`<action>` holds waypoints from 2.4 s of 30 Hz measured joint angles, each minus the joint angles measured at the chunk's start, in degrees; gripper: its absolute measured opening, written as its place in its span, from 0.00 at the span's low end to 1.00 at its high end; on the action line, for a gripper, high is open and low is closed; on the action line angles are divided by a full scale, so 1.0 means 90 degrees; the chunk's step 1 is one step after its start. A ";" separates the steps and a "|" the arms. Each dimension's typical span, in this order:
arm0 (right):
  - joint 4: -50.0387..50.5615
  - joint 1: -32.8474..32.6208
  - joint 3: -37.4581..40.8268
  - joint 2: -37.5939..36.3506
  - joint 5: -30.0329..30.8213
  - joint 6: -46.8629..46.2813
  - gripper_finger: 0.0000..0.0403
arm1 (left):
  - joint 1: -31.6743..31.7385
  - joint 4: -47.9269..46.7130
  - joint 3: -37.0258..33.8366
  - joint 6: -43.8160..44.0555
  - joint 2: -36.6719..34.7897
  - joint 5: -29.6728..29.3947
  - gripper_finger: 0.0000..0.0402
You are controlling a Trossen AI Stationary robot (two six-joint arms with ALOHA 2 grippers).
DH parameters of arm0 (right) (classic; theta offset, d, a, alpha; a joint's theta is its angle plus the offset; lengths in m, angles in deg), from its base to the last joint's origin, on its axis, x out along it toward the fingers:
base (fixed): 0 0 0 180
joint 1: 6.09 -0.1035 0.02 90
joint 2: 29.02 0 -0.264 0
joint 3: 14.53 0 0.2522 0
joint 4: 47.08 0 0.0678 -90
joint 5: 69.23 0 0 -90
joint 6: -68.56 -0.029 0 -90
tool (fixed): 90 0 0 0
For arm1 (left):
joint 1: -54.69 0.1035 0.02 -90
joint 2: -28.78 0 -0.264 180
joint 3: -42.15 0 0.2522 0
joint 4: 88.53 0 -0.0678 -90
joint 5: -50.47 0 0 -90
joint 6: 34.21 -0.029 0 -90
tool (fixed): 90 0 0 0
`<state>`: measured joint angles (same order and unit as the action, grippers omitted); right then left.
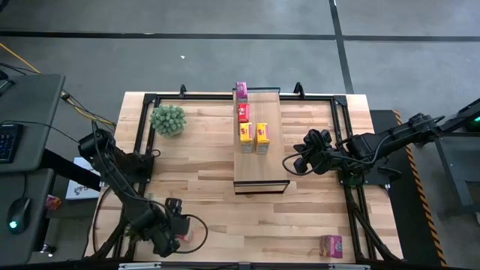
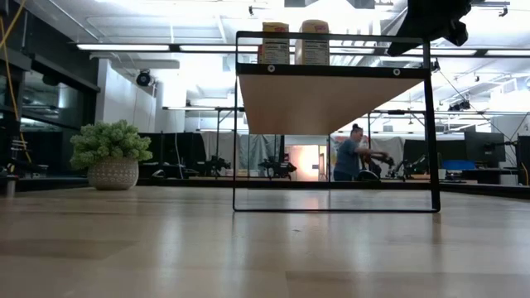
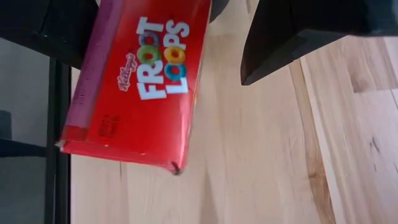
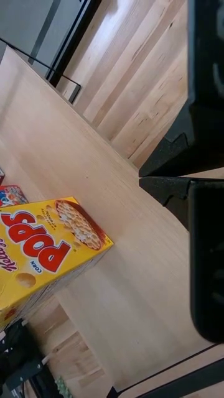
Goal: Stack cereal on shelf
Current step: Put the red cereal box aligned with the other red cereal box on the shelf
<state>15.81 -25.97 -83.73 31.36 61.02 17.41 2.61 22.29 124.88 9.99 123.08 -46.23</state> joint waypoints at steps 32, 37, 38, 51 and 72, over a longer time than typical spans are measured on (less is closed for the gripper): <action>-0.0050 0.0000 0.0000 0.0012 0.0202 -0.0383 0.00 | 0.2690 -0.1995 0.3691 -0.3712 -0.1756 -0.5024 0.34; -0.0051 0.0000 0.0000 0.0012 0.0295 -0.0384 0.00 | 0.4737 0.0237 0.4520 -0.5315 -0.1341 -0.3261 0.34; -0.0053 0.0000 0.0000 0.0024 0.0322 -0.0384 0.00 | 0.5069 0.0519 0.4734 -0.5367 -0.1196 -0.2876 0.34; -0.0027 0.0000 0.0000 0.0455 0.0309 -0.0483 0.00 | 0.7264 -0.0187 0.7327 -0.3749 0.1394 -0.0318 0.34; -0.0046 -0.0005 0.0001 0.0869 0.0173 -0.0817 0.00 | 0.7926 -0.1633 0.7291 -0.2922 0.1867 0.0975 0.34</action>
<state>15.39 -26.01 -83.72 39.18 62.57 10.06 73.94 7.60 190.49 -16.30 139.89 -37.45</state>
